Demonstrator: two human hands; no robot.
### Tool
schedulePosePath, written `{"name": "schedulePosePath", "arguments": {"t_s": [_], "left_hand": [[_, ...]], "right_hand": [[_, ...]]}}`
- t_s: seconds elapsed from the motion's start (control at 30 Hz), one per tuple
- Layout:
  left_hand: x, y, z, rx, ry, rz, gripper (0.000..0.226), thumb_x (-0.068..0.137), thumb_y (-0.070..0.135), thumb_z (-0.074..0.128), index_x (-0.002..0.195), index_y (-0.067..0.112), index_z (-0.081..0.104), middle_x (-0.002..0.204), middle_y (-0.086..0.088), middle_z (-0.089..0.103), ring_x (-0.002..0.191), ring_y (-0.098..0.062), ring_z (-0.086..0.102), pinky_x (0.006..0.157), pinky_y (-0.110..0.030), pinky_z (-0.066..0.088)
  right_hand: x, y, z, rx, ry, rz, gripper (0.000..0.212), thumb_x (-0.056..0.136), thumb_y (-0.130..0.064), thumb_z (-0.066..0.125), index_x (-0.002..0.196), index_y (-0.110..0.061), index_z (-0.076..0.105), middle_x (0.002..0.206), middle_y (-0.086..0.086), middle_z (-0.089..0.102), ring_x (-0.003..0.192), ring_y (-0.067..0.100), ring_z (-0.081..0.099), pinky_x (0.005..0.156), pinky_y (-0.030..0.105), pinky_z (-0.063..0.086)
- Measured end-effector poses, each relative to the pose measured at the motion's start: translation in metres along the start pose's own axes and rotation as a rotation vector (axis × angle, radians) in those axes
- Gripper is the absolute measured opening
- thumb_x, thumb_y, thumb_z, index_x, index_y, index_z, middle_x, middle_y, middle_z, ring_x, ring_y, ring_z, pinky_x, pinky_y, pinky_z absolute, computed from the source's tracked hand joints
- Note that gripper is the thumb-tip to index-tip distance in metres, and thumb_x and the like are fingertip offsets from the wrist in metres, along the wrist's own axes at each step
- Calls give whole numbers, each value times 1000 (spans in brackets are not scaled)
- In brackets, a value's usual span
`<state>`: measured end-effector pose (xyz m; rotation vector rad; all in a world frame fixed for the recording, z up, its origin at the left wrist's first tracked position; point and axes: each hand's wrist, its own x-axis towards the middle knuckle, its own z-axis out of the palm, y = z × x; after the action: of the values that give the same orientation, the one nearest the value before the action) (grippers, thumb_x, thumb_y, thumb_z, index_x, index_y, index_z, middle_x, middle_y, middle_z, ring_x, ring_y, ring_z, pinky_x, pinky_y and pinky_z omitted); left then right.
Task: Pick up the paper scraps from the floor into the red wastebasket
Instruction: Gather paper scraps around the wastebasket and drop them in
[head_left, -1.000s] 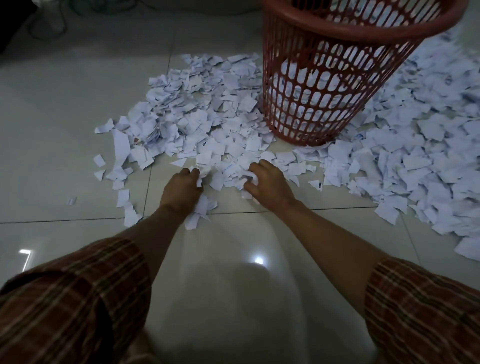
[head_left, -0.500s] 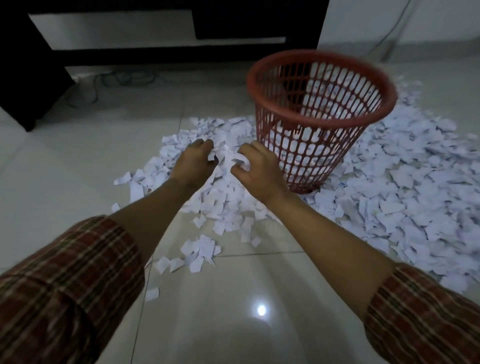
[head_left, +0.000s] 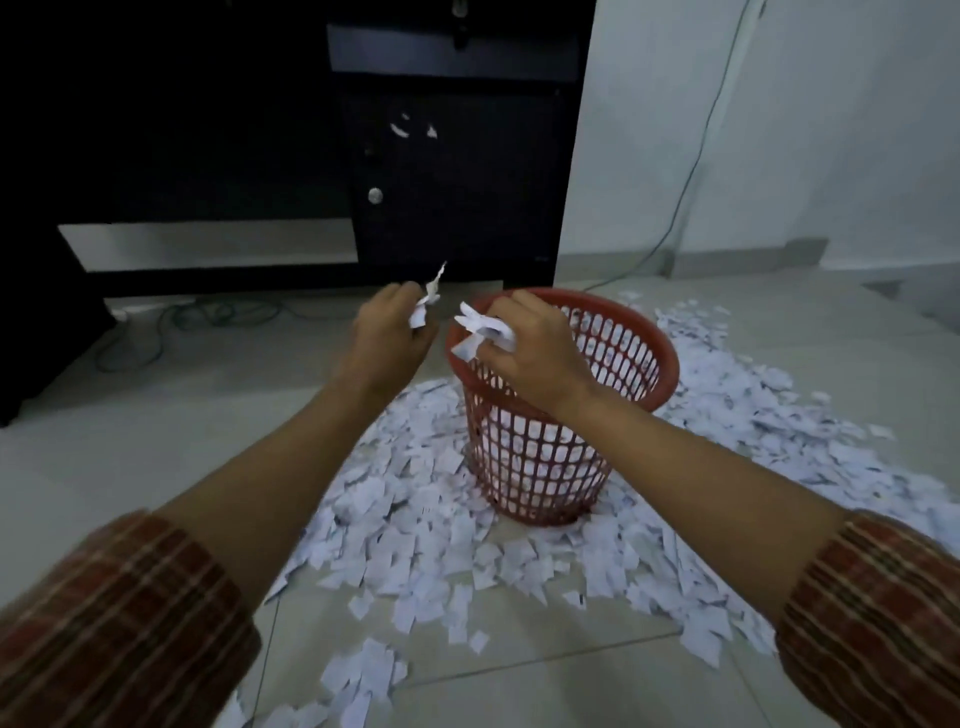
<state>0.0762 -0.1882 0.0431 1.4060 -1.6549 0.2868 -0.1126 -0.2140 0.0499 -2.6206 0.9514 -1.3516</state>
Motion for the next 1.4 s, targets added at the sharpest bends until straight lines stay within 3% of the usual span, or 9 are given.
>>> {"name": "schedulePosePath", "arguments": {"t_s": [0.2, 0.33, 0.43, 0.53, 0.63, 0.77, 0.87, 1.0, 1.4], "left_hand": [[17, 42, 55, -158, 39, 33, 16, 86, 17, 64, 80, 2, 61, 72, -6, 57, 63, -13, 47, 55, -21, 34], [24, 53, 81, -228, -29, 7, 14, 89, 18, 64, 83, 6, 60, 76, 1, 55, 67, -14, 50, 58, -18, 35], [26, 51, 95, -260, -80, -97, 16, 88, 23, 54, 86, 8, 59, 81, -4, 61, 72, -21, 58, 61, -33, 47], [21, 54, 105, -307, -153, -249, 11, 94, 21, 53, 96, 11, 56, 91, -5, 62, 82, -22, 60, 61, -25, 41], [17, 52, 114, -393, -271, -399, 43, 92, 34, 61, 127, 14, 45, 116, -4, 58, 105, -20, 57, 78, -29, 50], [16, 52, 117, -402, -382, -410, 55, 89, 40, 63, 135, 18, 44, 130, -4, 54, 117, -21, 53, 97, -36, 45], [17, 58, 108, -414, -405, -348, 30, 97, 38, 52, 101, 12, 68, 93, 1, 69, 82, -11, 62, 73, -27, 46], [22, 53, 95, -344, -250, -336, 27, 97, 25, 52, 77, 10, 64, 65, 9, 54, 59, -2, 50, 56, -26, 44], [-29, -60, 19, -110, -180, -307, 21, 93, 24, 54, 77, 10, 57, 82, -6, 58, 75, -20, 54, 64, -33, 40]], "right_hand": [[13, 48, -23, -137, 35, 96, 13, 80, -18, 66, 82, -8, 59, 76, -3, 43, 65, 14, 39, 55, 11, 21], [7, 71, -29, -169, 12, 238, 19, 83, -23, 68, 87, -6, 62, 80, 2, 55, 71, 18, 49, 59, 26, 33], [5, 75, -24, -97, -281, 436, 34, 92, -38, 59, 113, -12, 65, 103, 7, 68, 89, 19, 61, 70, 25, 41], [-1, 81, -13, -157, -661, 594, 58, 91, -56, 53, 131, -15, 52, 126, 10, 61, 102, 25, 59, 82, 32, 45], [-9, 84, -9, -225, -777, 582, 73, 86, -62, 57, 142, -19, 39, 140, 10, 51, 122, 30, 51, 103, 42, 41], [-4, 85, -16, -365, -691, 563, 70, 86, -50, 65, 144, -24, 37, 146, 16, 38, 136, 39, 32, 112, 50, 31], [1, 84, -16, -456, -482, 548, 41, 90, -36, 61, 126, -18, 54, 135, 13, 47, 127, 36, 40, 103, 50, 38], [9, 74, -7, -447, -214, 433, 19, 90, -29, 55, 88, -15, 67, 97, 8, 66, 93, 29, 61, 75, 37, 49], [14, -21, 72, -336, -252, -10, 23, 90, -30, 51, 86, -11, 64, 88, 7, 59, 84, 24, 50, 67, 33, 33]]}}
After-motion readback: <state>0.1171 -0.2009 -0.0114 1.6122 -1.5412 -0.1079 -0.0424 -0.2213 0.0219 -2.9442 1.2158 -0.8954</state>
